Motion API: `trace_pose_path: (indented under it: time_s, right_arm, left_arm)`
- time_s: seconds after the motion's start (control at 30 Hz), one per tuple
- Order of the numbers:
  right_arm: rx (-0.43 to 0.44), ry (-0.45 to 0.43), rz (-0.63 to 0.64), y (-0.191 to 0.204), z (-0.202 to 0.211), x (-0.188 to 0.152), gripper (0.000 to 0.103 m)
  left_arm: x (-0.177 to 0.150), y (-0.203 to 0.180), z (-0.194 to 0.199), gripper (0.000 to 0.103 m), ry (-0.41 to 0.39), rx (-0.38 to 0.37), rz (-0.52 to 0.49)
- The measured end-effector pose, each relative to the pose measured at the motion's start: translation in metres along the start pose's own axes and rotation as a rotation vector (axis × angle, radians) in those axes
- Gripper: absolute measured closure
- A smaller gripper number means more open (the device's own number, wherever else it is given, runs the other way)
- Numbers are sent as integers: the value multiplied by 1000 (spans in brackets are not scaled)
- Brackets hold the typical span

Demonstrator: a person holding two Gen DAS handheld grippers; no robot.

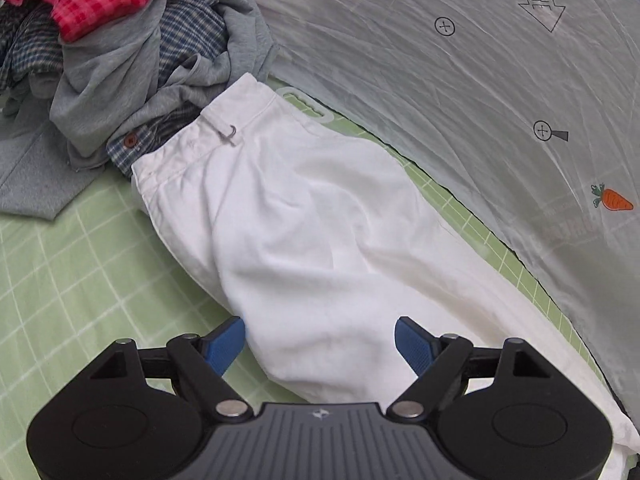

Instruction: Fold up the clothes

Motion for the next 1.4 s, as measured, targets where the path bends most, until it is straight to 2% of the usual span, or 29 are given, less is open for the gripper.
trace_pose_path:
  time_s: [0.13, 0.2, 0.3, 0.33, 0.37, 0.4, 0.43, 0.5, 0.6, 0.83, 0.93, 1.03, 1.1, 1.17, 1.27, 1.33, 1.4]
  right_arm:
    - [32, 5, 64, 20, -7, -4, 11]
    - [43, 4, 108, 29, -9, -6, 12]
    - [54, 0, 232, 44, -13, -11, 18]
    - [27, 0, 297, 50, -13, -13, 28]
    - [11, -2, 359, 53, -11, -16, 37]
    - [26, 0, 393, 52, -8, -17, 59]
    - [58, 7, 383, 47, -5, -18, 75]
    - [103, 17, 341, 36, 2, -18, 84]
    - [123, 16, 317, 22, 17, -20, 88]
    - [75, 2, 335, -38, 86, -41, 90]
    - [-1, -7, 397, -75, 125, -59, 89]
    - [-60, 18, 384, -116, 149, -71, 89]
    - [-67, 39, 354, -137, 154, -74, 87]
    - [-58, 44, 340, -146, 156, -74, 84]
    - [-91, 17, 367, -141, 158, -69, 72]
    - [-127, -26, 386, -136, 162, -63, 58]
    - [-162, -79, 405, -130, 165, -57, 52]
  left_arm:
    - [-17, -2, -16, 20, 50, -53, 73]
    - [-20, -1, -26, 13, 51, -90, 115]
    - [-23, 1, -41, 17, 78, -110, 158]
    - [-24, 1, -43, 29, 79, -111, 167]
    - [-25, 1, -45, 50, 79, -118, 161]
    - [-26, 0, -45, 63, 88, -135, 140]
    - [-28, 1, -46, 78, 101, -153, 131]
    - [-32, 5, -41, 84, 105, -174, 156]
    - [-37, 11, -24, 88, 101, -180, 153]
    - [-71, 45, 27, 89, 119, -225, 148]
    - [-99, 59, 48, 89, 147, -212, 103]
    - [-117, 76, 58, 87, 195, -199, 132]
    - [-120, 79, 62, 79, 200, -178, 145]
    - [-119, 79, 65, 78, 194, -152, 147]
    - [-113, 70, 70, 72, 180, -95, 106]
    - [-109, 63, 75, 70, 163, -46, 72]
    - [-106, 60, 82, 65, 130, -22, 59]
Point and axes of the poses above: each gripper's, at about its wrist camera, not at the fingertips, and z roughly against the way its jaws point, y to its left, x to its top, the point moved 1 cm from there along -z, roughly the way its jaws point, and after that the axes turned 1 degree about y, right-handed, at the moved point
